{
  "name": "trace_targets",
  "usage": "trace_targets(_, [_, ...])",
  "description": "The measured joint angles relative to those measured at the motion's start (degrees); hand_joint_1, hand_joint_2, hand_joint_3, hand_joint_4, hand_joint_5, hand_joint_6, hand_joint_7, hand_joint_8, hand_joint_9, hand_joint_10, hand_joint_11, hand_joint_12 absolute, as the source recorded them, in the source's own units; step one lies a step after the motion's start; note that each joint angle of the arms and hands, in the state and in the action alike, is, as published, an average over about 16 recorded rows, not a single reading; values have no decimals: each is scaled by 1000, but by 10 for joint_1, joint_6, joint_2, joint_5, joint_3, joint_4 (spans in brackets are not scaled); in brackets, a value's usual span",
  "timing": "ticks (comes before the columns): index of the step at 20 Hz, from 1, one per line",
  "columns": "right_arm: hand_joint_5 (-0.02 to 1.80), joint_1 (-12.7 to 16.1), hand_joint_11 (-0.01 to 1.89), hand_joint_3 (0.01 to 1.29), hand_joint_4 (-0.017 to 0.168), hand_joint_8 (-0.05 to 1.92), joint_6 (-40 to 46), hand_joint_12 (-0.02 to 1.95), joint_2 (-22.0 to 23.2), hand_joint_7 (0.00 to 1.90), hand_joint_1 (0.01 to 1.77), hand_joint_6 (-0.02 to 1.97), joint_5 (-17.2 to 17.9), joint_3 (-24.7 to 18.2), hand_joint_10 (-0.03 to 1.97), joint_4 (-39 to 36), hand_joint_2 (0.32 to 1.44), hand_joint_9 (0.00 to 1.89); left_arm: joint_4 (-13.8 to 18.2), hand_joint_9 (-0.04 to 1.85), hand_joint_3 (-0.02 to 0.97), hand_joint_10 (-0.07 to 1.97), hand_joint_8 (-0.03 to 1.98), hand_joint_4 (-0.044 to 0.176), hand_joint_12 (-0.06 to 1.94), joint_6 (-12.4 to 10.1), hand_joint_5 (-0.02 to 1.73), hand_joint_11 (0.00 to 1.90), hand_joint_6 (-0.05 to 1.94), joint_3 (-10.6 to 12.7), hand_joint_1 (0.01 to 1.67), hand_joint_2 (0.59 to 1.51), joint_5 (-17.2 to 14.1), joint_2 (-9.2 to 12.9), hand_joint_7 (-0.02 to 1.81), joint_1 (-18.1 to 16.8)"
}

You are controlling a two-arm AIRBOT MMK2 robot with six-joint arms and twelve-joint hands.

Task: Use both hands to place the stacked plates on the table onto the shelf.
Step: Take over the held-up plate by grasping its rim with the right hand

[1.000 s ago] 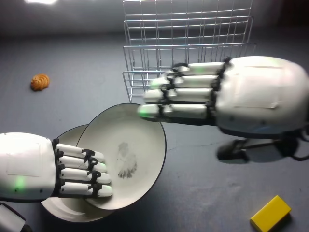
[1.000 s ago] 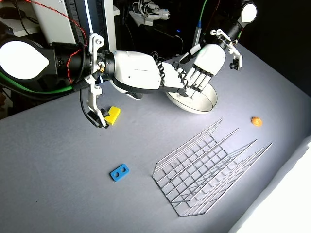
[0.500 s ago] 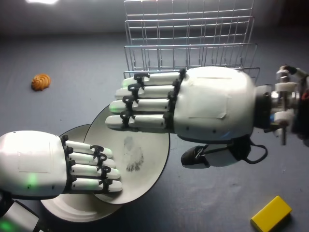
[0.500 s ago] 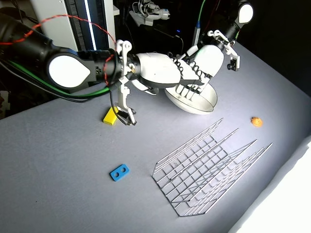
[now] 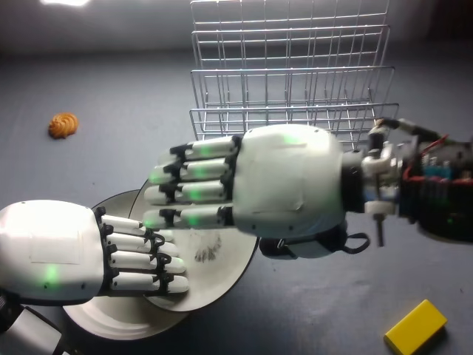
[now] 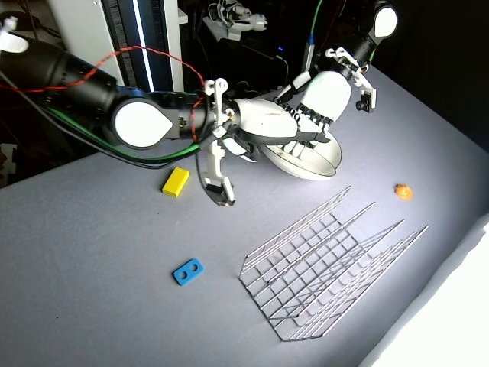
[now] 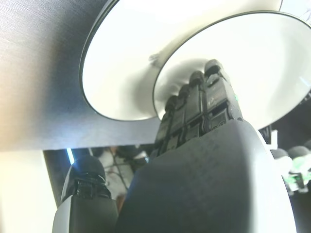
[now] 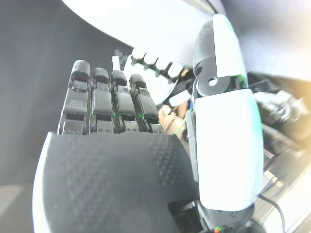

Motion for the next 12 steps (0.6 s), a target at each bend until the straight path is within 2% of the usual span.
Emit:
trace_targets(5, [211, 0, 33, 16, -2, 22, -37, 680, -34, 205, 1121, 28, -14, 22, 40, 6, 1009, 183, -4, 16, 11, 11, -14, -2, -10, 0, 8, 22, -10, -1, 23, 1124, 1, 0, 1, 1])
trace_targets(12, [542, -3, 210, 16, -4, 102, -60, 1217, -65, 562, 1191, 63, -17, 45, 144, 14, 978, 546, -8, 17, 11, 12, -14, -2, -10, 0, 11, 21, -7, -1, 23, 1125, 0, 0, 6, 1])
